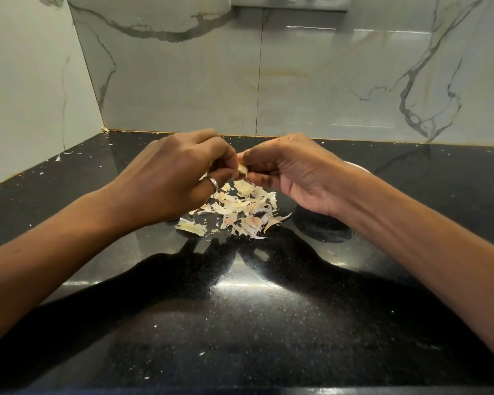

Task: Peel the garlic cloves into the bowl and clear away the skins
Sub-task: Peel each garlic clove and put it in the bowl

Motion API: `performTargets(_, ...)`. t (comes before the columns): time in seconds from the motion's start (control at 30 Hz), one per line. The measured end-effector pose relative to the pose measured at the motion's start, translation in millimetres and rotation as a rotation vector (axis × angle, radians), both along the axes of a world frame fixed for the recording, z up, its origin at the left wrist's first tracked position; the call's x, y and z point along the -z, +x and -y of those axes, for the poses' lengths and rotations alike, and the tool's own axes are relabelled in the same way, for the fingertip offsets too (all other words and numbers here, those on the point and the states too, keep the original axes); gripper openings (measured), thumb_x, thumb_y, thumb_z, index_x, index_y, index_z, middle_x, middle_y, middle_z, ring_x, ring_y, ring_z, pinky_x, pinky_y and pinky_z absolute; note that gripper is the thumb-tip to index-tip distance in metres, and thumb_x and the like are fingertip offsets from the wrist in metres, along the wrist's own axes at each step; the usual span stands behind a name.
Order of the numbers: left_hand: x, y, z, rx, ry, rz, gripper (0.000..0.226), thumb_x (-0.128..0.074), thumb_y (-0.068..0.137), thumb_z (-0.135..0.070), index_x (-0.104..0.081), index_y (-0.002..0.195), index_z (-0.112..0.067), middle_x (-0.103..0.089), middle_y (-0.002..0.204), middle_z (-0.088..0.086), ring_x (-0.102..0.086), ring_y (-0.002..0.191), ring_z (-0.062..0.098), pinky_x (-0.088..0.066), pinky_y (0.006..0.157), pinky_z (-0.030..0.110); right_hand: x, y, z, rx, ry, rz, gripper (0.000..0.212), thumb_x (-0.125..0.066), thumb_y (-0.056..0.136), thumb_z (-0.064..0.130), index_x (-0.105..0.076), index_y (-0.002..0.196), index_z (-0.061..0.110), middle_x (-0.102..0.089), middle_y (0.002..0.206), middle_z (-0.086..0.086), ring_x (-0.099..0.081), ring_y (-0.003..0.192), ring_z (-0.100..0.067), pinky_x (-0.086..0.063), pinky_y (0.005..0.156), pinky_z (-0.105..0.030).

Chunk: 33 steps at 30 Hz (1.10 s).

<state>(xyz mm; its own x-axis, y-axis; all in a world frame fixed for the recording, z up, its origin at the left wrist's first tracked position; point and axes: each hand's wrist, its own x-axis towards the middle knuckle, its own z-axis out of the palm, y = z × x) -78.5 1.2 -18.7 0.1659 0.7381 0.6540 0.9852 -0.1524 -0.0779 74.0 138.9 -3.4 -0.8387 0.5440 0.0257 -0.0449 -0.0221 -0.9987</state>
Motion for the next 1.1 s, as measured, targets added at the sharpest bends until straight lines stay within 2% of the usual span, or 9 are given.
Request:
performTargets(0.2, 0.4, 2.6, 0.5, -0.023, -0.014, -0.06, 0.03, -0.048, 0.096, -0.04, -0.062, 0.104, -0.015, -0.058, 0.093, -0.004, -0.052, 0.066, 0.018, -0.044, 0.054, 0.033, -2.0, 1.6, 1.1, -0.022, 0.01, 0.007, 0.006, -0.073, 0.088, 0.002, -0.072, 0.092, -0.002, -0.073, 0.079, -0.01, -0.067, 0.064, -0.01, -0.056, 0.06, -0.016)
performTargets(0.4, 0.0, 4.3, 1.9, -0.07, -0.035, -0.104, 0.032, -0.044, 0.097, -0.04, -0.061, 0.105, -0.014, -0.058, 0.092, -0.003, -0.047, 0.062, 0.015, -0.035, 0.053, 0.027, -0.2, -0.1, -0.6, 0.017, 0.023, 0.022, 0.009, -0.074, 0.085, 0.0, -0.072, 0.092, -0.005, -0.067, 0.085, -0.014, -0.061, 0.066, -0.013, -0.055, 0.058, -0.019)
performTargets(0.47, -0.2, 4.7, 1.8, -0.085, -0.03, -0.109, 0.03, -0.045, 0.098, -0.039, -0.061, 0.105, -0.015, -0.057, 0.092, -0.004, -0.047, 0.062, 0.016, -0.034, 0.053, 0.027, -0.8, 0.4, -0.4, 0.022, 0.022, 0.022, 0.014, -0.073, 0.085, 0.001, -0.071, 0.097, -0.007, -0.068, 0.083, -0.014, -0.062, 0.065, -0.013, -0.055, 0.058, -0.019)
performTargets(0.63, -0.7, 5.0, 1.4, -0.104, -0.02, -0.105, 0.022, -0.051, 0.1, -0.032, -0.062, 0.104, -0.013, -0.058, 0.091, -0.003, -0.05, 0.062, 0.018, -0.034, 0.053, 0.027, -2.3, 2.7, 0.4, 0.03, 0.016, 0.01, 0.008, -0.07, 0.088, 0.002, -0.07, 0.093, -0.004, -0.068, 0.076, -0.01, -0.064, 0.062, -0.014, -0.054, 0.056, -0.018)
performTargets(0.73, -0.8, 3.9, 0.6, -0.117, -0.007, -0.099, 0.022, -0.05, 0.099, -0.035, -0.061, 0.102, -0.016, -0.054, 0.089, -0.007, -0.048, 0.062, 0.017, -0.034, 0.053, 0.028, -2.6, 3.6, 0.7, 0.038, 0.026, 0.003, 0.025, -0.068, 0.088, 0.003, -0.069, 0.108, -0.012, -0.069, 0.077, -0.012, -0.066, 0.061, -0.014, -0.053, 0.055, -0.018)
performTargets(0.8, -0.6, 2.4, 0.2, -0.118, -0.021, -0.094, 0.021, -0.052, 0.099, -0.036, -0.061, 0.101, -0.016, -0.053, 0.088, -0.008, -0.05, 0.063, 0.018, -0.036, 0.054, 0.028, -3.0, 4.0, 0.0, 0.05, 0.047, -0.004, 0.029, -0.067, 0.088, 0.003, -0.068, 0.112, -0.013, -0.07, 0.078, -0.013, -0.065, 0.063, -0.015, -0.051, 0.054, -0.018)
performTargets(1.0, -0.9, -1.2, 1.9, -0.128, -0.046, -0.089, 0.024, -0.053, 0.092, -0.041, -0.062, 0.098, -0.019, -0.05, 0.083, -0.012, -0.05, 0.063, 0.016, -0.032, 0.053, 0.025, -1.7, 4.7, -3.9, 0.067, 0.101, 0.007, 0.027, -0.066, 0.088, 0.005, -0.071, 0.114, -0.005, -0.073, 0.086, -0.011, -0.065, 0.07, -0.014, -0.047, 0.056, -0.02)
performTargets(1.1, 0.3, -3.1, 2.3, -0.152, -0.067, -0.074, 0.014, -0.064, 0.09, -0.033, -0.064, 0.093, -0.02, -0.055, 0.083, -0.011, -0.049, 0.063, 0.015, -0.029, 0.052, 0.021, -1.2, 4.6, -3.7, 0.072, 0.126, 0.024, 0.025, -0.066, 0.086, 0.002, -0.073, 0.11, -0.002, -0.072, 0.087, -0.01, -0.064, 0.072, -0.013, -0.046, 0.056, -0.02)
